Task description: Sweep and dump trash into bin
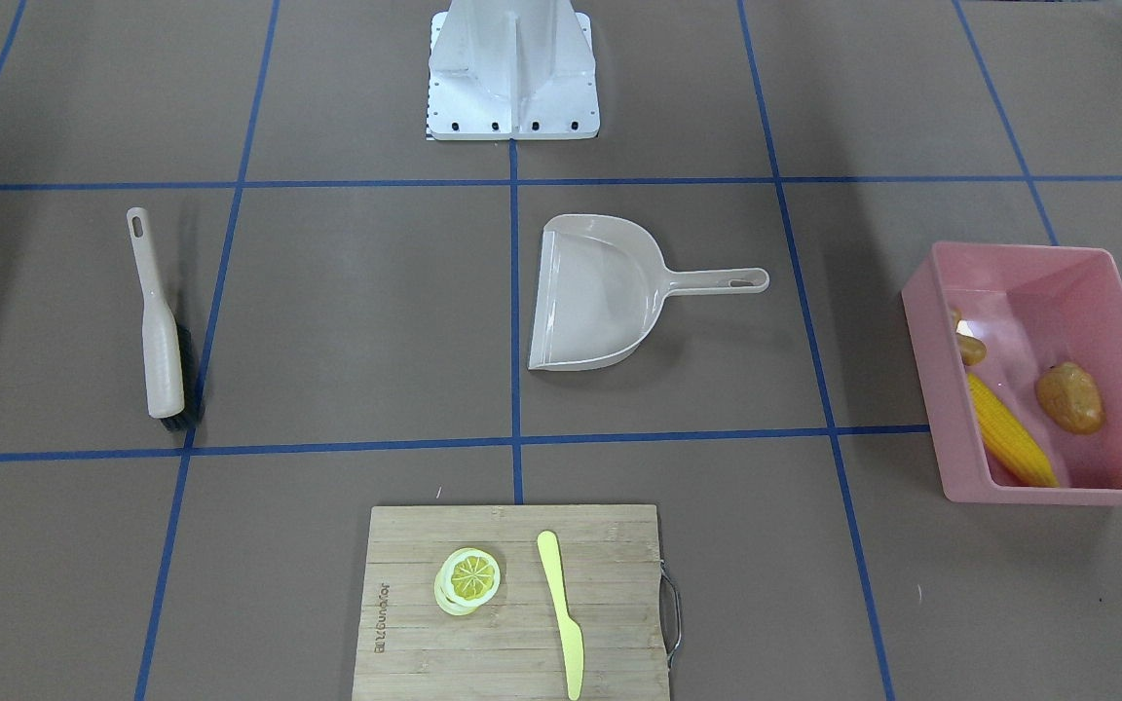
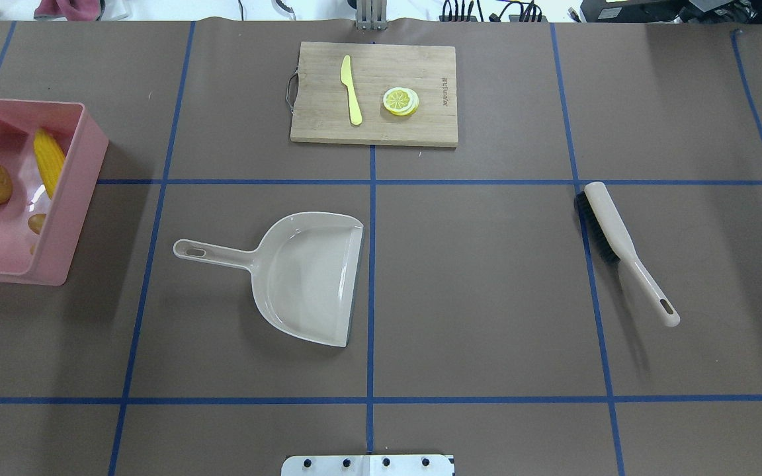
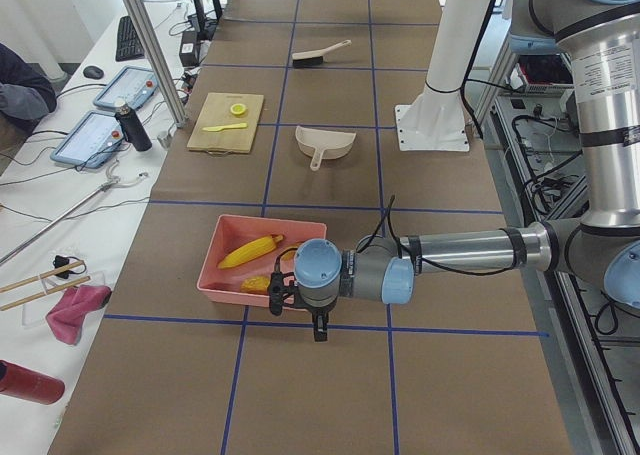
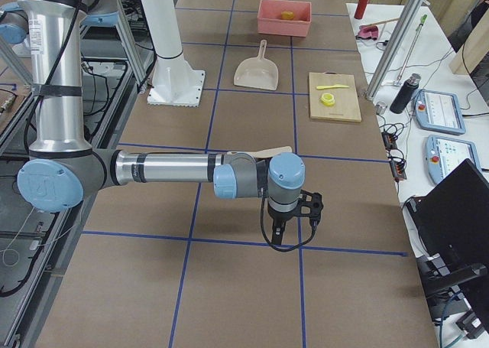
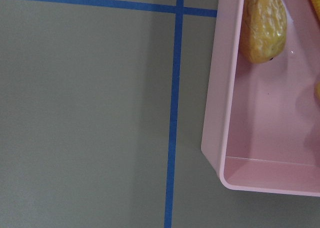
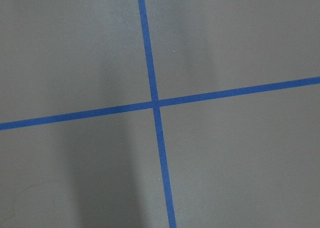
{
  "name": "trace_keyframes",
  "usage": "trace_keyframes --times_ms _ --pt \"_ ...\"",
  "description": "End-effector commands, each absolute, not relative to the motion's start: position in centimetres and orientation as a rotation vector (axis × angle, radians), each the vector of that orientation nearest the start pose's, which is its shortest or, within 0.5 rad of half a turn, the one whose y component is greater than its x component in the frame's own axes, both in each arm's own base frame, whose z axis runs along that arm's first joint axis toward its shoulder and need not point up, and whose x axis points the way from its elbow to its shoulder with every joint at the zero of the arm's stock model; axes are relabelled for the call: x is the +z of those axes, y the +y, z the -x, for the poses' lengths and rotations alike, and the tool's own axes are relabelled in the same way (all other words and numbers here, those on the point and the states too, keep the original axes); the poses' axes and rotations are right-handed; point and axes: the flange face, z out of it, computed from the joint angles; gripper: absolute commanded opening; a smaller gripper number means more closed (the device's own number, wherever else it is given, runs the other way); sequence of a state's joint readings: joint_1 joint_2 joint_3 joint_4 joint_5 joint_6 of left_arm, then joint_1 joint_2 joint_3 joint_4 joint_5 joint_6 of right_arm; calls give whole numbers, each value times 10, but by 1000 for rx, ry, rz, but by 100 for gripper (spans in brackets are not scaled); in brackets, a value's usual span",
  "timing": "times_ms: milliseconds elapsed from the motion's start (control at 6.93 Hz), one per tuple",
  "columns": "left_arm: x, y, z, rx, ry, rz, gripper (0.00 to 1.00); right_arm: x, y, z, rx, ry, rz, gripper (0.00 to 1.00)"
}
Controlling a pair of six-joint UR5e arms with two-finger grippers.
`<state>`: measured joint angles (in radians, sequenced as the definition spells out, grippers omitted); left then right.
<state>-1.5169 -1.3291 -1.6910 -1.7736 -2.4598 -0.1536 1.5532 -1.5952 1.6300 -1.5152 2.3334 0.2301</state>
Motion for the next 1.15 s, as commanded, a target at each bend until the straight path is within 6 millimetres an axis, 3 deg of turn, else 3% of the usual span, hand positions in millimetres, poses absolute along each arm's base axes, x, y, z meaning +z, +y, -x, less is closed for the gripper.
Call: trace_keyframes --times_ms 0,144,433,866,1010 --pt "678 -396 32 -51 891 20 98 639 -485 -55 168 -777 16 100" --pt "682 -398 32 -53 881 26 98 641 -485 -55 168 -776 18 100" --pt "728 -409 36 -89 805 90 98 637 -486 -54 166 -783 13 100" --pt "725 -411 38 -84 801 75 98 636 -486 -54 166 -783 13 100" --pt "708 -414 40 -73 804 41 98 636 -486 -54 165 -783 12 100"
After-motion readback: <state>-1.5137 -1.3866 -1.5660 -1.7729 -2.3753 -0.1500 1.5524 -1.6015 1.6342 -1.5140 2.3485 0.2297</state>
